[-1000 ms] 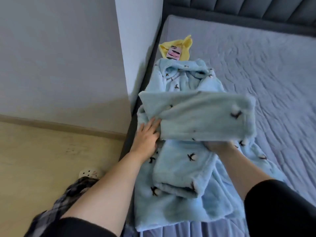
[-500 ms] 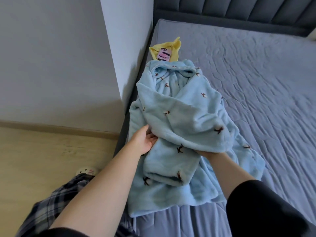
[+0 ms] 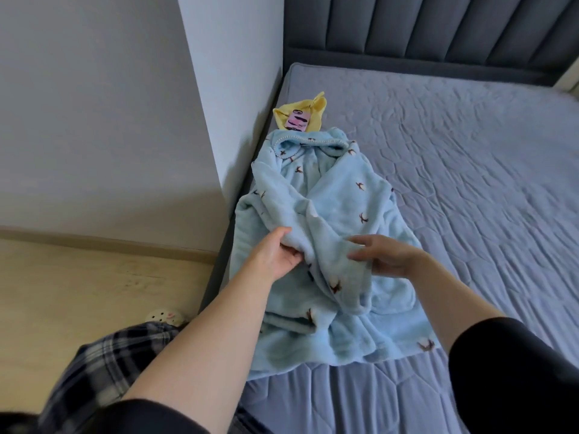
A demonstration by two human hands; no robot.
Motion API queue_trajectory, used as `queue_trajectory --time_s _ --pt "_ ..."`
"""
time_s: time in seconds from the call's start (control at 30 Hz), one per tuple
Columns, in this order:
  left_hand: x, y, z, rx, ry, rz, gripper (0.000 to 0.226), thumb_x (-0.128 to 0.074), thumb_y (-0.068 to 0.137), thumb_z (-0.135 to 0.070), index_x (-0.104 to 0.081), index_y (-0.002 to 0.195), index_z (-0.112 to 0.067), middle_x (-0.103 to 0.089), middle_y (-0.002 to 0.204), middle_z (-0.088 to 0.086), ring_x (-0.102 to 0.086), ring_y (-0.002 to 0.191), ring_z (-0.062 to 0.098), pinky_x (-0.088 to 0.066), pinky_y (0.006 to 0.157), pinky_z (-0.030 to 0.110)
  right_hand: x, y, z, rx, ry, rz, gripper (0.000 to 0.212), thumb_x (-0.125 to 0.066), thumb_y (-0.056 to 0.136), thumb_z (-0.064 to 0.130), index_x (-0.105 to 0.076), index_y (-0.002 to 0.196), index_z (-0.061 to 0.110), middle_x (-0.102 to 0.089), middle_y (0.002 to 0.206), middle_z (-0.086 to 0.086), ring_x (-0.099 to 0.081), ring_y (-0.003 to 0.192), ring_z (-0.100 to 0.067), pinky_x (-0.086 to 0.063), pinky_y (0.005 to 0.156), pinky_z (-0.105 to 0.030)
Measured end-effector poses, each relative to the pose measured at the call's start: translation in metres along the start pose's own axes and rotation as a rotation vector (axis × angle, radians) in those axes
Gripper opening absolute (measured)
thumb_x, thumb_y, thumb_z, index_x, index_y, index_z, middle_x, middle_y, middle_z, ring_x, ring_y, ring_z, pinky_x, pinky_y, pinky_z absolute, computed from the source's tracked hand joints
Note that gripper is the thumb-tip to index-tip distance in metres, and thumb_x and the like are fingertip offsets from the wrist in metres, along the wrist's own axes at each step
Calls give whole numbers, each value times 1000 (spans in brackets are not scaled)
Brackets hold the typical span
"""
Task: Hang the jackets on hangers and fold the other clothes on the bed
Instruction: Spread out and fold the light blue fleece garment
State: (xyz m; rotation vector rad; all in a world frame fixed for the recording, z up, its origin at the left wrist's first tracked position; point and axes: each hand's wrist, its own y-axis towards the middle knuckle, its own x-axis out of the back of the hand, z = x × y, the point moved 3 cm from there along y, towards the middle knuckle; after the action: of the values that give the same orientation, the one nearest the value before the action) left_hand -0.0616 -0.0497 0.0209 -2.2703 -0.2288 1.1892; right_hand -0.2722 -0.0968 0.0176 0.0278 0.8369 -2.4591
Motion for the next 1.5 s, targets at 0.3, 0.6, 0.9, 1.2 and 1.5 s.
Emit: queue_trajectory --time_s 0.3,0.6,0.9,1.2,1.5 --pt "19 -16 45 111 363 -219 29 -30 94 2 -54 109 -5 -59 123 14 -52 123 29 -43 91 39 63 -42 -37 -399 -991 -827 36 -51 89 23 -56 119 4 -59 121 -16 -58 110 -33 -44 80 -33" --pt "35 -1 39 -24 172 -201 40 -35 100 -13 -38 139 -9 -53 135 15 -51 124 32 -42 92 41 10 -15 -23 241 -1122 -868 56 -44 86 10 -34 141 10 -37 144 -11 -34 131 -30 -29 110 -41" --pt "39 42 -17 -49 76 -272 18 -41 99 -16 -52 87 -8 -56 126 12 -52 121 31 -44 91 40 -36 77 21 293 -1128 -738 50 -42 92 24 -34 139 9 -34 146 -11 -29 134 -29 -20 112 -36" --pt "43 109 -72 -34 10 -202 25 -57 93 -34 -60 103 -12 -66 101 6 -62 91 20 -50 71 35 -61 174 85 429 -1143 -787 42 -34 100 30 -44 131 4 -46 135 -14 -40 125 -31 -29 106 -38" --pt "75 137 -109 -277 -68 -508 29 -59 93 -19 -56 119 -6 -65 101 13 -64 88 27 -55 70 37 -28 220 127 193 -719 -972 28 -50 95 23 -62 100 -1 -64 99 -16 -60 98 -34 -38 69 -30"
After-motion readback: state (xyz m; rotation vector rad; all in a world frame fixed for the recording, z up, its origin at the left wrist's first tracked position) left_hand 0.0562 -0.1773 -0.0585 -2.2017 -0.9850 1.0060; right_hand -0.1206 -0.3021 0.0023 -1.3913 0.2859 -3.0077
